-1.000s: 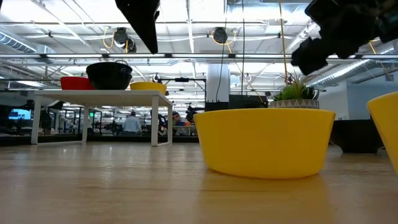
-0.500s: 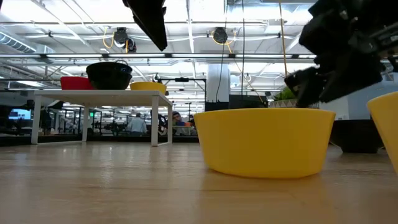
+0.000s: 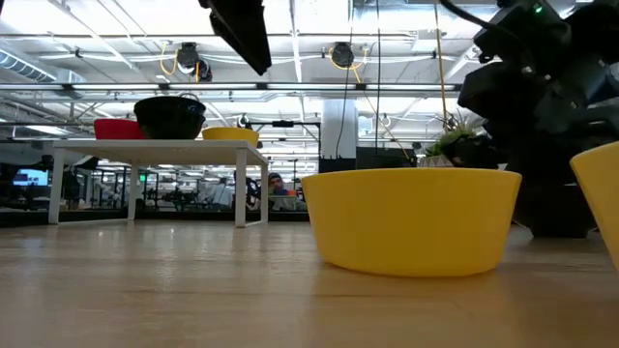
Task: Pick & Place Mini bowls
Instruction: Stack the red bowl on top of the red bowl on the shelf
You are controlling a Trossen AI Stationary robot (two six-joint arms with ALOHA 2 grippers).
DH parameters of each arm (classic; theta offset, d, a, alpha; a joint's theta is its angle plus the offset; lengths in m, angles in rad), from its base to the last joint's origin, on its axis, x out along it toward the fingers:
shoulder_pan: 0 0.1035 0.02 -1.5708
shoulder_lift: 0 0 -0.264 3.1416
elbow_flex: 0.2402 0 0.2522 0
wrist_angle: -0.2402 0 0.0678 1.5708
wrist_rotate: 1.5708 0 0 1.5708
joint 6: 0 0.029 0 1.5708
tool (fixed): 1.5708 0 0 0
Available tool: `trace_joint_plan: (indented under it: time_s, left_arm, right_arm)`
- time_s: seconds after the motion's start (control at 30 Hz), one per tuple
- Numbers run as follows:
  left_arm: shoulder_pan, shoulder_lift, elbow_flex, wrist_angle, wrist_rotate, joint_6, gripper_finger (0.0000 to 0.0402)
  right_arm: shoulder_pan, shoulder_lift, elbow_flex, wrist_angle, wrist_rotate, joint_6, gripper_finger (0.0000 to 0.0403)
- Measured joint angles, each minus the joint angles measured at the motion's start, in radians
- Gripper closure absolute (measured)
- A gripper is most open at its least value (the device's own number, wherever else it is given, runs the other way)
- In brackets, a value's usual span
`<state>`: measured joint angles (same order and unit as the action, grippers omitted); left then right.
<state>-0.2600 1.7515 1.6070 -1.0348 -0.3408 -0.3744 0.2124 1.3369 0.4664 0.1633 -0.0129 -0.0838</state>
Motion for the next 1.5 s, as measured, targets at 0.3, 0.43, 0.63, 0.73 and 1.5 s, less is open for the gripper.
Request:
trace_joint_plan:
  time_s: [0.3, 0.43, 0.63, 0.73, 1.5]
  left_arm:
    - [0.007, 0.0, 0.0, 0.001, -0.079, 0.009, 0.025]
    - [0.02, 0.0, 0.0, 0.051, -0.066, 0.13, 0.025]
    - [0.022, 0.013, 0.0, 0.209, 0.075, 0.273, 0.0249]
    - [0.016, 0.019, 0.002, 0.293, 0.13, 0.334, 0.0244]
    - [0.015, 0.072, 0.001, 0.41, 0.456, 0.404, 0.0174]
  right_arm:
    - [0.052, 0.0, 0.0, 0.095, 0.036, -0.067, 0.0394]
    - [0.058, -0.006, 0.001, 0.23, -0.056, -0.056, 0.04]
    - [0.057, -0.006, 0.089, 0.241, -0.134, 0.103, 0.0401]
    - [0.058, -0.005, 0.144, 0.198, -0.18, 0.122, 0.0402]
    - [0.056, -0.004, 0.234, 0.303, -0.202, -0.048, 0.0402]
